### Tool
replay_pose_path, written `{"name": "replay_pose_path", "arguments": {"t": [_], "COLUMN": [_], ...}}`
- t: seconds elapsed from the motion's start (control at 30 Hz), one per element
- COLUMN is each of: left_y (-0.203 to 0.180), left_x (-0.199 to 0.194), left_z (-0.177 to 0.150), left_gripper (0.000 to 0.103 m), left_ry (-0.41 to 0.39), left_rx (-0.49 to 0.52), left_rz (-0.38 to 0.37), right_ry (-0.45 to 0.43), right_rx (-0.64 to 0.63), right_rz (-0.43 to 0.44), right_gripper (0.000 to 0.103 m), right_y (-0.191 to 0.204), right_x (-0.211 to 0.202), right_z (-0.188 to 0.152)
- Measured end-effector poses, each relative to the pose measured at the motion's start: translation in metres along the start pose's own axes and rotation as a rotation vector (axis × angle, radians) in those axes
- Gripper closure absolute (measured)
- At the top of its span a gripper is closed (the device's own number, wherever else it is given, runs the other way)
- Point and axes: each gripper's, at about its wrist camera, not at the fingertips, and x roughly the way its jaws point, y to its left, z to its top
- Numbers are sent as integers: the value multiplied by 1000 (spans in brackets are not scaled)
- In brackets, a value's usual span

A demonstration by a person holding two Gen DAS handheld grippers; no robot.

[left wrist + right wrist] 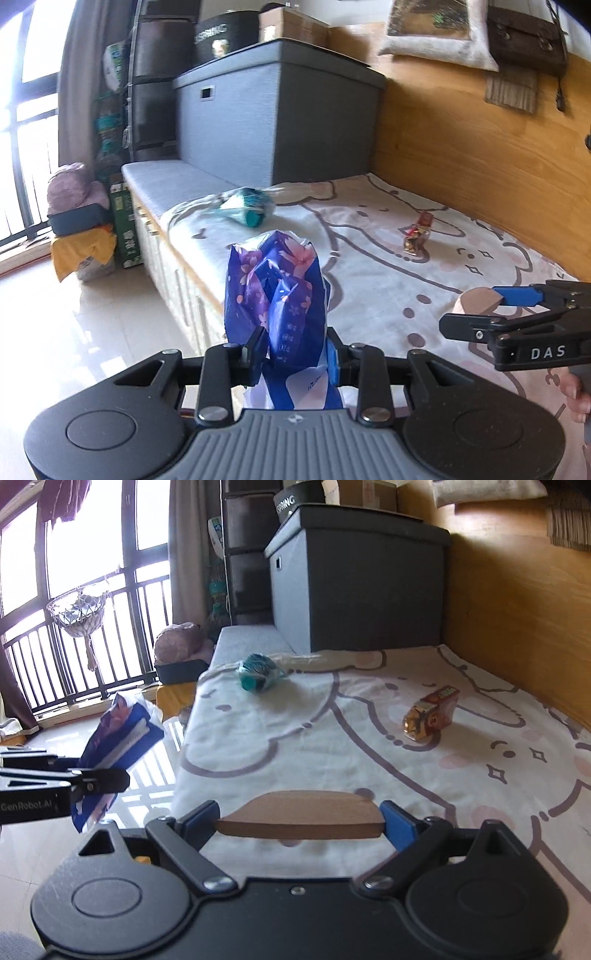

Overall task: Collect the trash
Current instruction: 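Lift the blue snack bag with left tool and turn toward the wastebasket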

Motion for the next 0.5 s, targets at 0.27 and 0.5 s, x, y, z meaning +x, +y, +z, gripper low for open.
{"name": "replay_pose_path", "arguments": {"t": [0.27,0.5], "left_y": [33,69], "left_x": [-26,-45], "left_z": [-11,-26], "left_gripper": [69,69], "left_ry": [-19,-19], "left_rx": [-68,-143], "left_rz": [46,99], "right_ry": [-3,13], "right_rx": [-18,-36], "right_rz": [9,11], "right_gripper": [10,10], "right_y": [37,70], "right_x": [-4,1], "right_z": [6,4]}}
